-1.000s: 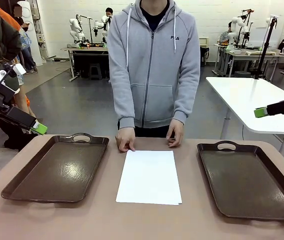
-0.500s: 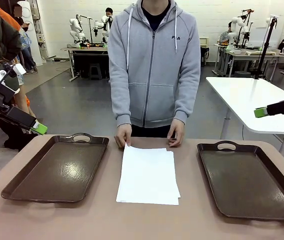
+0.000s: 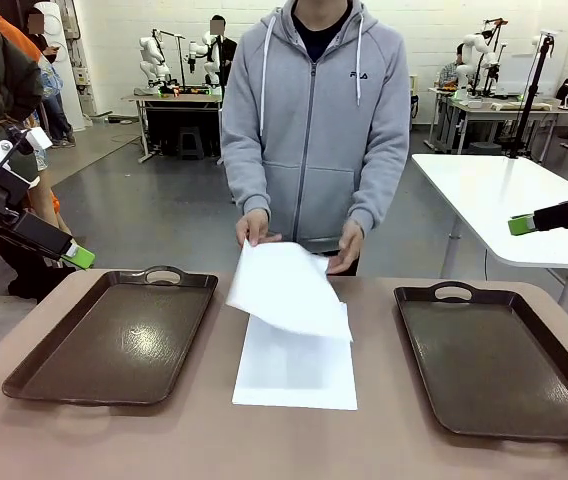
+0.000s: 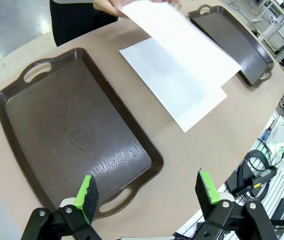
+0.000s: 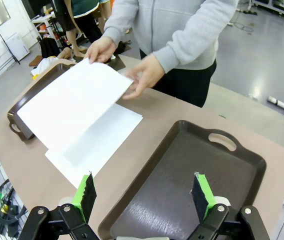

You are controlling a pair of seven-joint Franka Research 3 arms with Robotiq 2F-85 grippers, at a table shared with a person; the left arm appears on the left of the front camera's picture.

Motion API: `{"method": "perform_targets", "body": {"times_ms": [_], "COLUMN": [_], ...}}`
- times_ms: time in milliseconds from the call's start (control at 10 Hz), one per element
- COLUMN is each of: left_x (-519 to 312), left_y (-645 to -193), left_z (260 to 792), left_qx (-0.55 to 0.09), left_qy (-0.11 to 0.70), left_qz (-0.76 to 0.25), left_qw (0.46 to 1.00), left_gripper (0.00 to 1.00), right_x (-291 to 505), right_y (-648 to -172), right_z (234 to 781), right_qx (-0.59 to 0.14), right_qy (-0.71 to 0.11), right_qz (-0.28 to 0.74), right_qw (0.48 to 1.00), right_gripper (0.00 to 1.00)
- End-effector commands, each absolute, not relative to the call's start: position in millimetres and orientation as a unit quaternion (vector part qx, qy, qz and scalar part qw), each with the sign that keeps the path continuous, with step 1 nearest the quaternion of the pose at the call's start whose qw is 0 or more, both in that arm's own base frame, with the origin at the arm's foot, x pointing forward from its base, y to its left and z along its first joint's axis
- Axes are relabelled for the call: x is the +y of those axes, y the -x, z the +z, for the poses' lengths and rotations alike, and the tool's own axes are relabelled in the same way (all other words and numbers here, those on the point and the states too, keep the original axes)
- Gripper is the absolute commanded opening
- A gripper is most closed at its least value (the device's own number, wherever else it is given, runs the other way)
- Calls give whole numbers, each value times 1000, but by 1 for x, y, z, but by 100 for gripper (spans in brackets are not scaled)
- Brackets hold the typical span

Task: Sort the A4 documents.
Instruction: Receive the A4 Paper.

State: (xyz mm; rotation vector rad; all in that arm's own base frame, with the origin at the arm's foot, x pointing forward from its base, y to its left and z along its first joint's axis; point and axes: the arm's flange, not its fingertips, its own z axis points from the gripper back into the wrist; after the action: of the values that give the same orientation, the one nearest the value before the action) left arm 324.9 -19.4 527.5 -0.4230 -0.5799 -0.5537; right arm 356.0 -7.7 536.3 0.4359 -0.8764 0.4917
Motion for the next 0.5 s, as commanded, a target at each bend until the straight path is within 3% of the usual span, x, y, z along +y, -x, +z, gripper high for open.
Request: {"method": "perform_targets", "body": {"times_ms": [0,400], "left_x": [-20,-20], "left_y": [-325,-325], "left_z": [528,528], "left_qx": [-281,-281], "left_qy": [207,207], "left_qz": [-271,-271], "left_qw": [897,897], "left_gripper": [100,100], "right_x": [-8,-8], "right_y": [-356,-356], "right_z": [536,536], "right_qx": [-417,-417], "right_qy": [-210,-210], "right_qz": [239,239], "right_qw": [851,851], "right_gripper": [100,100]}}
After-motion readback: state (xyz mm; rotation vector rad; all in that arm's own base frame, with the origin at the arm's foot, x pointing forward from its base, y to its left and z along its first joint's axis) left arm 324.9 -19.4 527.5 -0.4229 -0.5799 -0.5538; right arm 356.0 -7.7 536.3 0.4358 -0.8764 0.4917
